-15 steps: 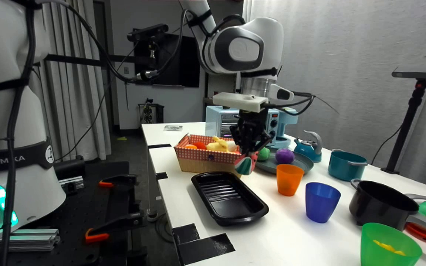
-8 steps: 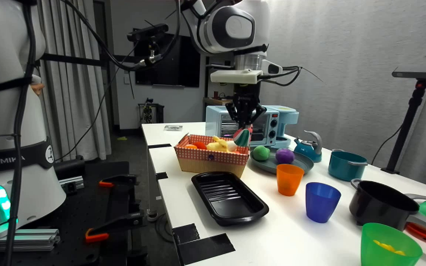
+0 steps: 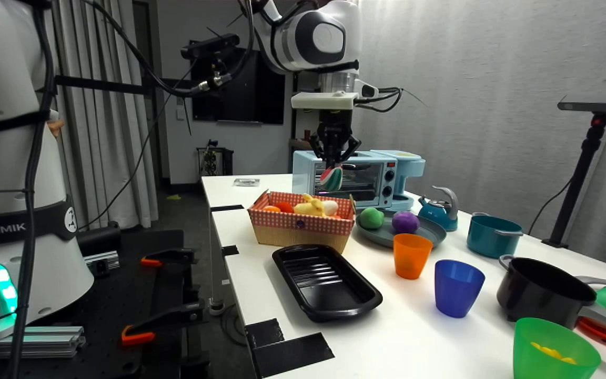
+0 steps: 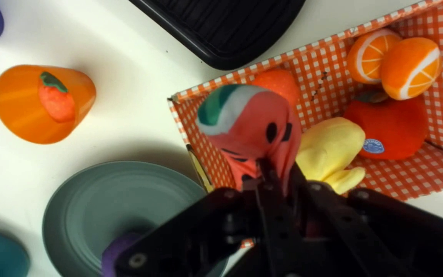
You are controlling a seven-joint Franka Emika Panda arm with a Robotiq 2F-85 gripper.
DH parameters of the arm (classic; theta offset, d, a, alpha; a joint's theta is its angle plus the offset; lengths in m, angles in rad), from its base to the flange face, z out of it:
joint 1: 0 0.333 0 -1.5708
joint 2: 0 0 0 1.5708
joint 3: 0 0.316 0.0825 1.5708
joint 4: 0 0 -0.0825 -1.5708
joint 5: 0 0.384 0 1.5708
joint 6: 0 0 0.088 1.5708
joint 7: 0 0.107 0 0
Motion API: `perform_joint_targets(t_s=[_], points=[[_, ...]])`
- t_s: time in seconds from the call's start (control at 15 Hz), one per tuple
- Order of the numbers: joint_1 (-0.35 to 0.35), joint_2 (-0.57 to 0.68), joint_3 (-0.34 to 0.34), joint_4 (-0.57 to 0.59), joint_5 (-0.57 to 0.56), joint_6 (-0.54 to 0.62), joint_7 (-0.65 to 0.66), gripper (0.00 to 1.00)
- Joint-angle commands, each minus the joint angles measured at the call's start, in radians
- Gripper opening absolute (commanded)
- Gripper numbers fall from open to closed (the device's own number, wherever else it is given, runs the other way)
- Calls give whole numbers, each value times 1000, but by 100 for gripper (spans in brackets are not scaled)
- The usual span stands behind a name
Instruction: Put the two objects on the black tray in the brown box
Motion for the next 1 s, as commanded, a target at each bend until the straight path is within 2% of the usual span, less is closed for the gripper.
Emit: perform_joint_targets(t_s=[0.0, 0.93], points=[[15, 15, 17, 28, 7, -33, -6, 2], [17, 54, 36, 13, 9, -38, -9, 2]])
